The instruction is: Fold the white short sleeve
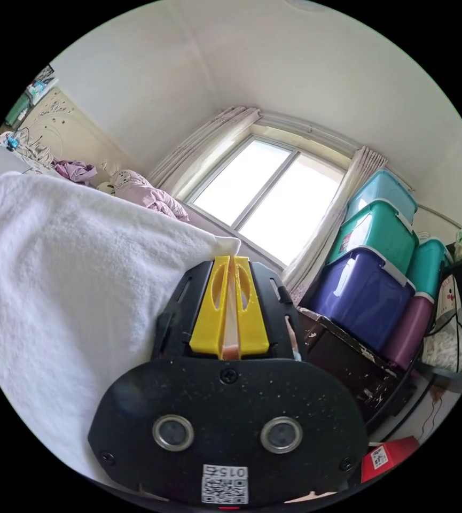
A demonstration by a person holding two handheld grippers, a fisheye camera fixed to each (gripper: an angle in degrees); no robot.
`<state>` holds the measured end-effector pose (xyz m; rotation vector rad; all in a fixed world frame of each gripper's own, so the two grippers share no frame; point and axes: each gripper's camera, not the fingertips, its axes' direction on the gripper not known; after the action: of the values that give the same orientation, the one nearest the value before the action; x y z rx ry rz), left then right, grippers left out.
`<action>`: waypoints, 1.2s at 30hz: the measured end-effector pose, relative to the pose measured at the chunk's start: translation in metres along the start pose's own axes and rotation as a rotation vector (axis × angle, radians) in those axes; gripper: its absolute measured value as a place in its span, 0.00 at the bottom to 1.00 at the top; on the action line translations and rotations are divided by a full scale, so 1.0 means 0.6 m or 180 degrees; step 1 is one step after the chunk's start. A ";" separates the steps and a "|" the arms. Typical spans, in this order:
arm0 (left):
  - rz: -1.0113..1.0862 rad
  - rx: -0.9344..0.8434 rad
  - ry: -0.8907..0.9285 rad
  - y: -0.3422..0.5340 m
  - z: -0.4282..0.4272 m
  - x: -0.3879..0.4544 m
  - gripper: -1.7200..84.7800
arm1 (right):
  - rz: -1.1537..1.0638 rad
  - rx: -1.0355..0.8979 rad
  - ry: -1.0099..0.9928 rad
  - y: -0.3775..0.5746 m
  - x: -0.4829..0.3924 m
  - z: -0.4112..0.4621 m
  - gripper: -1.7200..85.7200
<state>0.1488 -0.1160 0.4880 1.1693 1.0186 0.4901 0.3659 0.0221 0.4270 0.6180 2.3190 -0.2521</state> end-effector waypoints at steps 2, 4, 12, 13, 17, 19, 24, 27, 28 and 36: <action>0.0165 0.0065 0.0057 0.001 -0.041 0.035 0.09 | -0.0011 0.0010 0.0049 0.004 -0.005 -0.010 0.02; 0.0215 0.0221 0.0040 0.002 -0.071 0.043 0.09 | -0.0024 0.0019 0.0089 0.007 -0.009 -0.017 0.02; 0.0037 0.0286 0.0212 0.003 -0.124 0.038 0.03 | -0.0027 0.0013 0.0122 0.019 -0.012 -0.038 0.02; -0.0021 0.0263 0.0246 0.004 -0.125 0.035 0.02 | -0.0025 0.0013 0.0123 0.021 -0.011 -0.041 0.02; -0.0057 0.0266 0.0397 0.011 -0.126 0.027 0.01 | -0.0009 0.0010 0.0112 0.029 -0.007 -0.048 0.02; -0.0096 0.0270 0.0488 0.015 -0.124 0.022 0.01 | -0.0002 0.0008 0.0108 0.032 -0.004 -0.051 0.02; -0.0003 0.0391 0.0369 0.029 -0.133 0.033 0.01 | 0.0008 0.0011 0.0105 0.041 0.004 -0.057 0.02; -0.0038 0.0403 0.0251 0.032 -0.128 0.030 0.01 | 0.0007 0.0011 0.0107 0.046 0.009 -0.061 0.02; -0.0084 0.0383 0.0253 0.034 -0.125 0.024 0.01 | 0.0010 0.0011 0.0106 0.048 0.012 -0.062 0.02; -0.0200 0.0390 0.0194 0.046 -0.097 0.001 0.01 | 0.0017 0.0012 0.0102 0.062 0.032 -0.065 0.02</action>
<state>0.1042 -0.0752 0.5106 1.2329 1.1478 0.4204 0.3492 0.0746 0.4423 0.6343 2.3479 -0.2459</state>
